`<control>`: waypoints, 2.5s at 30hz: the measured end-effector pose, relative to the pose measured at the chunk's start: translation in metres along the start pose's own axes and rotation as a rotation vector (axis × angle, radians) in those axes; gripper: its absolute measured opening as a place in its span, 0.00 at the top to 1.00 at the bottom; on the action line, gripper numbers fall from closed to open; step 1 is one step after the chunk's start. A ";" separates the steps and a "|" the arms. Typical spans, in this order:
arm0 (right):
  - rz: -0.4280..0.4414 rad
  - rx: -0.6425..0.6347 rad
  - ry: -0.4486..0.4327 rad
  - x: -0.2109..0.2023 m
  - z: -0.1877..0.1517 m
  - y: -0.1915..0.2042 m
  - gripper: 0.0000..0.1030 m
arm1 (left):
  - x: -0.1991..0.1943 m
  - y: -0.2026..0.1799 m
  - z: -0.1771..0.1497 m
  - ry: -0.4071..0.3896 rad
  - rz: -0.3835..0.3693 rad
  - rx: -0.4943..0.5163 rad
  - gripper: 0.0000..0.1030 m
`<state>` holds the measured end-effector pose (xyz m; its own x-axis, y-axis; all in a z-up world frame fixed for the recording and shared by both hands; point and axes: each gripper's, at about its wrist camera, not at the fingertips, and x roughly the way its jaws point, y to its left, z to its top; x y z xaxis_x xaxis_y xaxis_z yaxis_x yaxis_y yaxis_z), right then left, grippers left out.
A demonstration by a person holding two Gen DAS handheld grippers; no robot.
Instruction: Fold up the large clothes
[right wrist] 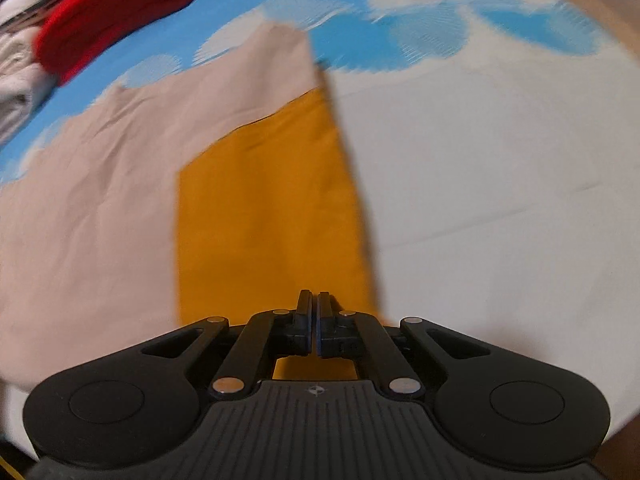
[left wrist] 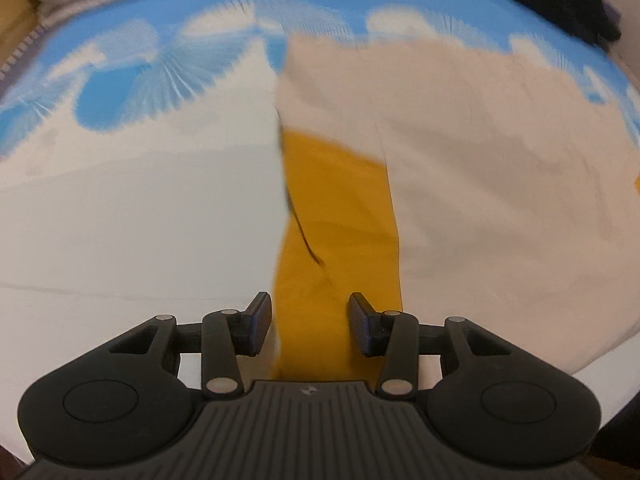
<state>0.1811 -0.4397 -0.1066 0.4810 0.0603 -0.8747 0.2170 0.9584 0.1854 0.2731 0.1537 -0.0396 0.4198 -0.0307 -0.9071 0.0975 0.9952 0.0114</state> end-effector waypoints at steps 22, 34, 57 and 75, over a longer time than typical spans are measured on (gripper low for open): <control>0.111 -0.069 -0.605 -0.167 -0.107 0.081 0.77 | -0.120 -0.096 -0.130 -0.369 -0.064 -0.004 0.95; 0.047 -0.152 -0.609 -0.155 -0.116 0.113 0.77 | -0.100 -0.088 -0.117 -0.362 -0.047 -0.038 0.94; 0.104 -0.225 -0.535 -0.136 -0.114 0.148 0.77 | -0.008 -0.004 -0.113 -0.034 -0.299 -0.812 0.27; 0.212 -0.200 -0.474 -0.125 -0.113 0.175 0.77 | 0.019 0.015 -0.120 -0.205 -0.303 -1.096 0.76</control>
<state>0.0633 -0.2476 -0.0158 0.8359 0.1701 -0.5219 -0.0696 0.9759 0.2067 0.1737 0.1793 -0.1071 0.6613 -0.1971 -0.7238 -0.5740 0.4883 -0.6573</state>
